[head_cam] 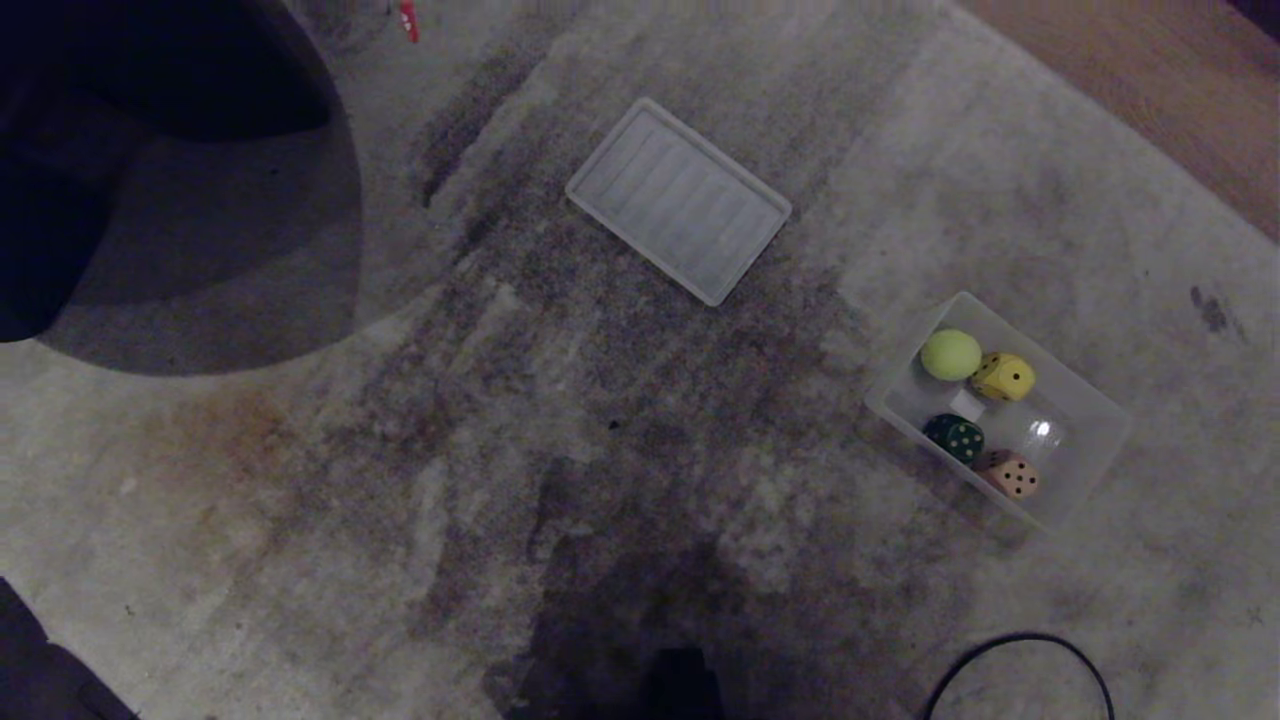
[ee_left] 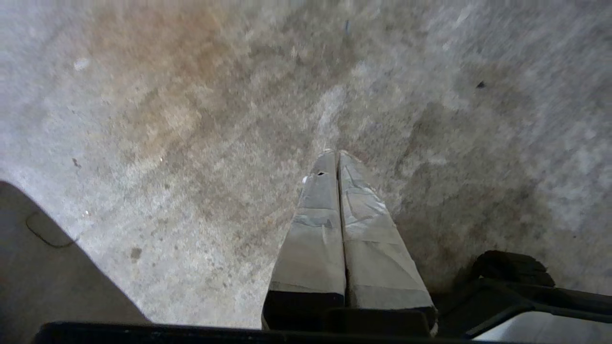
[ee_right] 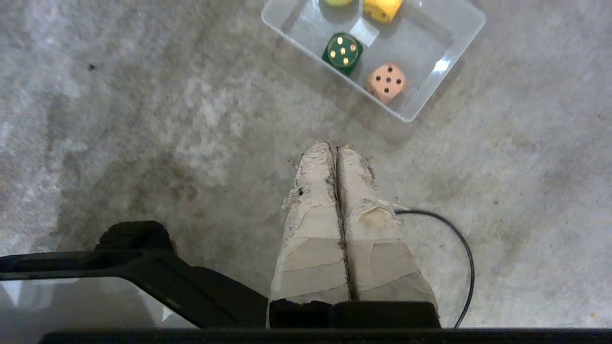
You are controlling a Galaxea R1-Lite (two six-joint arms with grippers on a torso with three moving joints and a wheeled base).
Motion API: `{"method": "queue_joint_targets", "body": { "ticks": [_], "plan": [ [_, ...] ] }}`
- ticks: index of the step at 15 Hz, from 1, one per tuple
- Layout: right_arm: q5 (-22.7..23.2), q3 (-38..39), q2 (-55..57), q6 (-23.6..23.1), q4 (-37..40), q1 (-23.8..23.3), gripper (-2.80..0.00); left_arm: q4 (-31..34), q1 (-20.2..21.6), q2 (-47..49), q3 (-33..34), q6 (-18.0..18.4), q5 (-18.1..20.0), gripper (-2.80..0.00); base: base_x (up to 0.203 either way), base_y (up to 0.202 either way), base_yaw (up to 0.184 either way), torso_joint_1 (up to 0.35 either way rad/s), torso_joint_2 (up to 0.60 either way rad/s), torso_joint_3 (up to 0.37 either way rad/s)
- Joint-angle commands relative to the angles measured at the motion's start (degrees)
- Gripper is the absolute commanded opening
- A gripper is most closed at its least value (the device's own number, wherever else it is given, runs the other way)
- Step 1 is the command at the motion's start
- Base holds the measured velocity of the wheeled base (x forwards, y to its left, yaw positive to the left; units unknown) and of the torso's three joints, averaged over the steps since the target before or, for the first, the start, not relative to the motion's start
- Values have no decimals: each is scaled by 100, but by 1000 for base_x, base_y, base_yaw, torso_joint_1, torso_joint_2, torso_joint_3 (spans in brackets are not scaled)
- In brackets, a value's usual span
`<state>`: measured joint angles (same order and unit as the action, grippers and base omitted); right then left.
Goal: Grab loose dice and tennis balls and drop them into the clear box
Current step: Pick up toys out of the box
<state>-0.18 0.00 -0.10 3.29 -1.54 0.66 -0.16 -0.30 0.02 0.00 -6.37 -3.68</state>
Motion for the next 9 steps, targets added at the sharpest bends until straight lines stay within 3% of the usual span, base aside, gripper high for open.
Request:
{"method": "queue_joint_targets", "body": {
  "ticks": [1, 9],
  "plan": [
    [1, 53, 19, 14, -5, 4, -280, -2, 2, 6, 9, -14, -10, -280, 0, 0, 0, 9, 2, 205],
    [1, 53, 19, 14, -13, 4, -280, -2, -5, 6, 9, -5, -1, -280, 0, 0, 0, 3, 2, 203]
  ]
}}
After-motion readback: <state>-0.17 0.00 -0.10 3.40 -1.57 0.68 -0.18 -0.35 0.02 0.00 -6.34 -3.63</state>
